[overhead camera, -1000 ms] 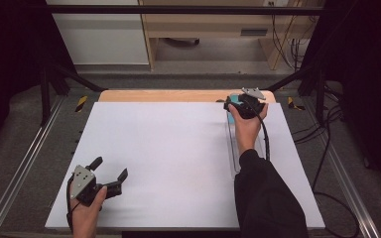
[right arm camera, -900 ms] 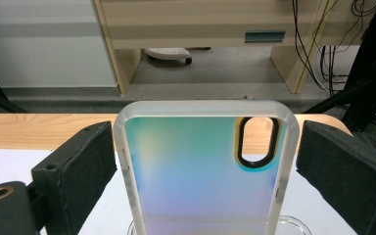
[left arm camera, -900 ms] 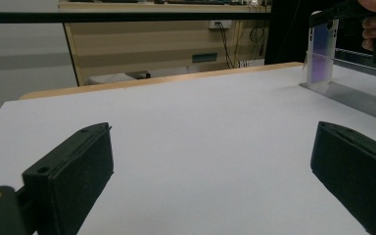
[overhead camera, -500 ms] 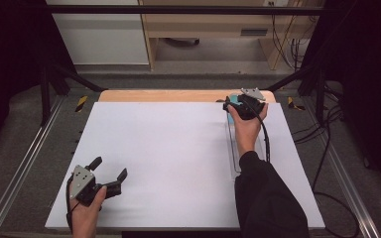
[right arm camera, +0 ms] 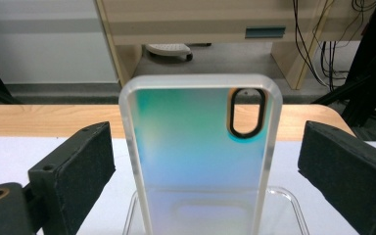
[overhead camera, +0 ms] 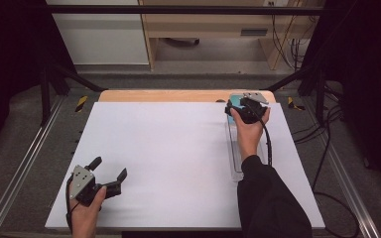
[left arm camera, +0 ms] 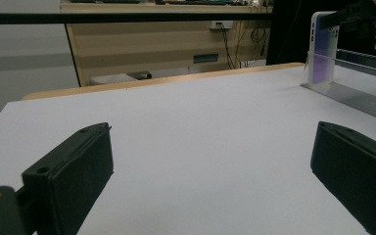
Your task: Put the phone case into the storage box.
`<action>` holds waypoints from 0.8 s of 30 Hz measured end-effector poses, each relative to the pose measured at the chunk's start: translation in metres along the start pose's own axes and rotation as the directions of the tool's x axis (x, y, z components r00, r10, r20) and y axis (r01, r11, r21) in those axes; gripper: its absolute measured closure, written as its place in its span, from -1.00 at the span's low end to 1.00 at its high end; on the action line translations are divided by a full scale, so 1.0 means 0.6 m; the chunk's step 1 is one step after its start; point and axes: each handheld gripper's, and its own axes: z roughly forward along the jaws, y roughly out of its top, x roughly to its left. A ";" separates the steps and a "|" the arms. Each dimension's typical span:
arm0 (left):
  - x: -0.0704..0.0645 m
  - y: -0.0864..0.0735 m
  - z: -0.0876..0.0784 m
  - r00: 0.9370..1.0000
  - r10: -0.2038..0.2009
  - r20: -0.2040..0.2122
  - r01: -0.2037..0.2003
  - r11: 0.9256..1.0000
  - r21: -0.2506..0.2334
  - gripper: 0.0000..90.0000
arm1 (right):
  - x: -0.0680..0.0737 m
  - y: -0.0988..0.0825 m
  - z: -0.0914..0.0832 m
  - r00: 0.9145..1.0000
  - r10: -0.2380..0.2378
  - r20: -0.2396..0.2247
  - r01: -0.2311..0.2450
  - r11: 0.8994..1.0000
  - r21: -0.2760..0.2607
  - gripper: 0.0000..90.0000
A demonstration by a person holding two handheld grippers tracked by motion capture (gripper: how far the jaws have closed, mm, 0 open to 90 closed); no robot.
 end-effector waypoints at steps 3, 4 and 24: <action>0.000 0.000 0.000 1.000 0.003 0.001 -0.003 1.000 0.001 -0.96 | -0.002 0.000 -0.003 1.000 0.007 -0.004 -0.007 1.000 0.007 -0.86; 0.000 0.000 0.000 1.000 0.003 0.001 -0.003 1.000 0.001 -0.96 | -0.002 0.000 -0.004 1.000 0.008 -0.006 -0.008 1.000 0.008 -0.85; -0.001 0.000 0.000 1.000 0.002 0.002 -0.002 1.000 0.000 -0.96 | -0.001 0.005 -0.033 1.000 0.000 -0.023 0.000 0.999 0.033 -0.86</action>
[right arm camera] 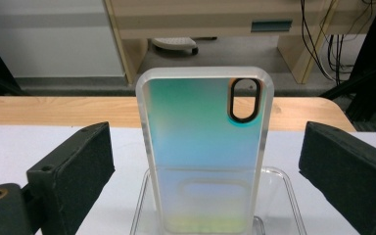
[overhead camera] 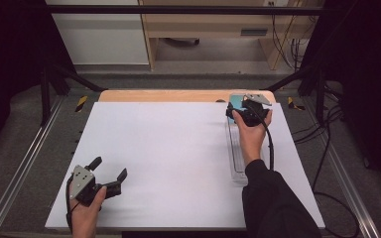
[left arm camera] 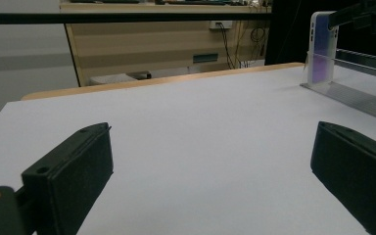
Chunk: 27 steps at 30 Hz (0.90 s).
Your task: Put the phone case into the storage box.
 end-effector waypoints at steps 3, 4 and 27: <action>0.000 0.000 0.000 1.000 0.000 0.000 0.000 1.000 0.001 -0.96 | 0.001 0.002 -0.003 1.000 0.016 -0.012 -0.016 1.000 0.018 -0.87; 0.000 0.000 0.000 1.000 0.000 0.001 0.000 1.000 0.000 -0.96 | 0.001 0.003 -0.004 1.000 0.016 -0.009 -0.015 1.000 0.024 -0.87; -0.002 0.000 0.001 1.000 0.003 0.001 -0.003 1.000 0.001 -0.96 | 0.000 0.023 -0.052 0.993 0.076 -0.092 -0.074 0.997 0.027 -0.87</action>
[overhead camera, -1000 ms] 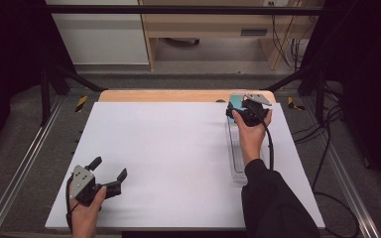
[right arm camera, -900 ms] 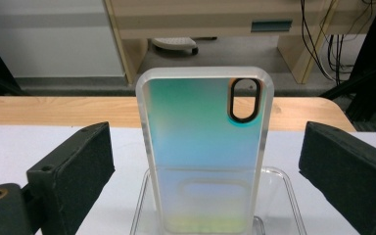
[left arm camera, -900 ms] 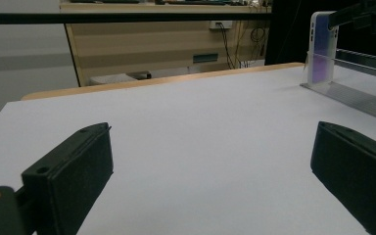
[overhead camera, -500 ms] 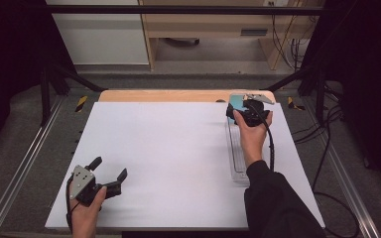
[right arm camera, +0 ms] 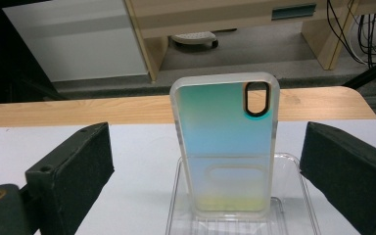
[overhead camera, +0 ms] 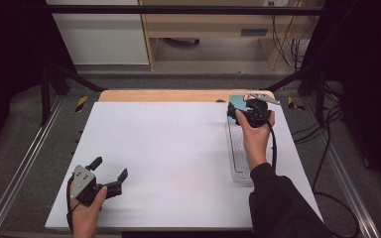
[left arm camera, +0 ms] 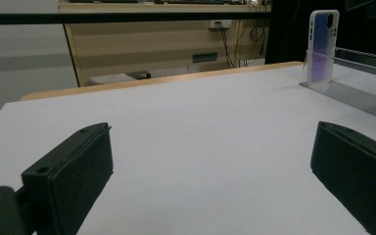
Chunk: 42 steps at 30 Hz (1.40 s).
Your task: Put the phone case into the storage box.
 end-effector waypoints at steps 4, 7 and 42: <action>0.000 0.000 0.000 1.000 0.000 0.000 0.000 1.000 0.000 -0.96 | 0.006 0.000 -0.007 1.000 -0.007 -0.017 0.007 1.000 -0.006 -0.87; 0.000 0.000 0.000 1.000 0.000 0.000 0.000 1.000 0.000 -0.96 | 0.012 0.001 -0.012 0.999 -0.007 -0.041 0.006 1.000 -0.008 -0.88; 0.005 -0.001 -0.005 1.000 -0.006 -0.007 0.006 1.000 -0.003 -0.96 | 0.042 0.001 -0.126 0.944 -0.214 -0.251 0.194 0.976 -0.102 -0.86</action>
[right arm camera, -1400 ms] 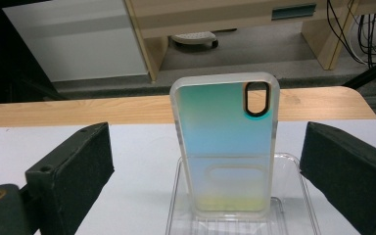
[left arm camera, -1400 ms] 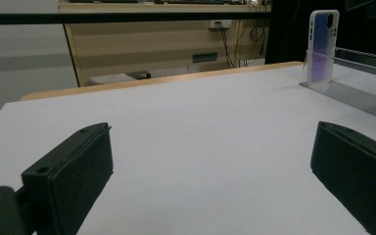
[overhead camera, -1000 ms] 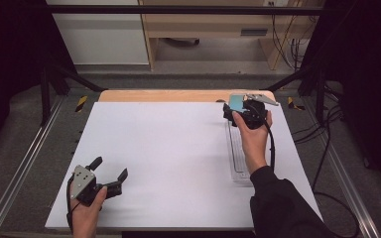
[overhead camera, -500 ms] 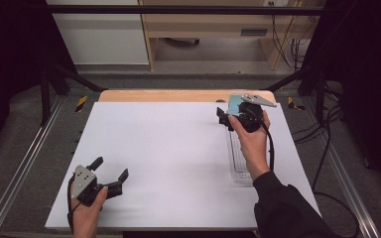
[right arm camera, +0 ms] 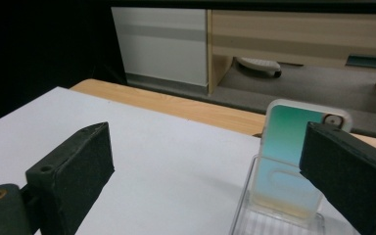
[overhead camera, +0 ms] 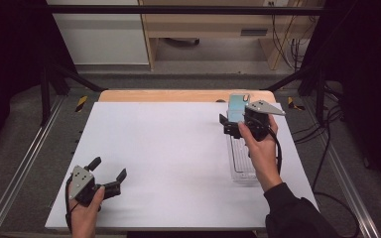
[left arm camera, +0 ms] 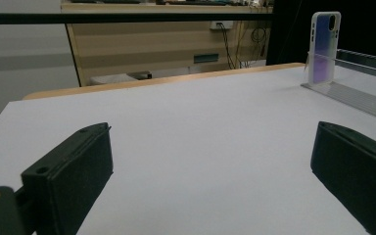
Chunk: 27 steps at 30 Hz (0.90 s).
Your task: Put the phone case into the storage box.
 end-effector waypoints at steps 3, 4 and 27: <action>0.002 0.000 -0.003 1.000 -0.001 -0.005 0.001 1.000 -0.002 -0.96 | -0.006 -0.002 -0.016 1.000 0.000 -0.002 0.000 0.999 -0.038 -0.87; 0.002 0.000 -0.004 1.000 -0.002 -0.006 0.002 1.000 -0.003 -0.96 | -0.008 -0.004 -0.022 1.000 0.005 -0.005 -0.006 0.998 -0.056 -0.86; 0.009 0.000 -0.013 1.000 -0.008 -0.030 0.008 1.000 -0.009 -0.96 | -0.074 -0.065 -0.123 0.999 0.007 0.041 0.001 0.983 -0.181 -0.86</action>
